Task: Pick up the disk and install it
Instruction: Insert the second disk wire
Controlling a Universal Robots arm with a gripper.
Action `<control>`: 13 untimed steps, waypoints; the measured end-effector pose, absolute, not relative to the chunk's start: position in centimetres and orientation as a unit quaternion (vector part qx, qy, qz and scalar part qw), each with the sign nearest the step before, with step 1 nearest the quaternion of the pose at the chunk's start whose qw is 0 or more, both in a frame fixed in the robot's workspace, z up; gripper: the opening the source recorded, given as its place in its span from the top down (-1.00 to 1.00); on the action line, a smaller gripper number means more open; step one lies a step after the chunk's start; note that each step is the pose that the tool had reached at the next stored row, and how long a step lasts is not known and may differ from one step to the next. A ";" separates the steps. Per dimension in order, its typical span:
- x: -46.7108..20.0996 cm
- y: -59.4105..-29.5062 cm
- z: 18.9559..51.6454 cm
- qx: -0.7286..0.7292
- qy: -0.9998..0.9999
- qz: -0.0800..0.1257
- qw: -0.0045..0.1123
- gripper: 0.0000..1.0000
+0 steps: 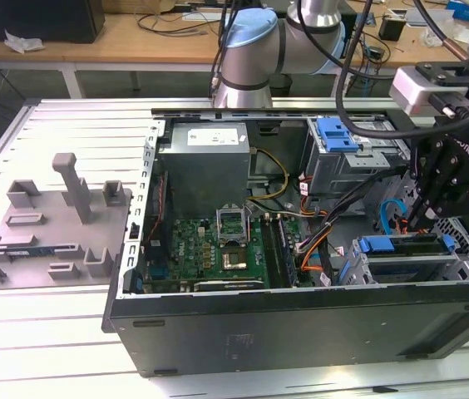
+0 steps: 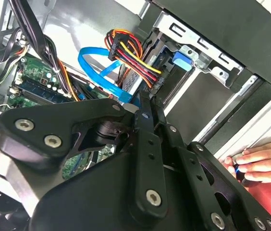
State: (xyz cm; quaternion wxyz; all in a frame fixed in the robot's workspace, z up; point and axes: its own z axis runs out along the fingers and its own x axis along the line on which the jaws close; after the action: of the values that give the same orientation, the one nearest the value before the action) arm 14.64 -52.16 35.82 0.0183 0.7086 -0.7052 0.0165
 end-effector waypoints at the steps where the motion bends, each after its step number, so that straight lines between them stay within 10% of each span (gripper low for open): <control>1: 14.6 -52.2 35.8 0.709 -0.705 0.017 0.018 0.68; 13: 14.6 -52.4 35.6 0.709 -0.705 0.017 0.016 0.68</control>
State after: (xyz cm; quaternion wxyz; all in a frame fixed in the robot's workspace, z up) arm 14.63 -52.38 35.58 0.0158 0.7086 -0.7053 0.0173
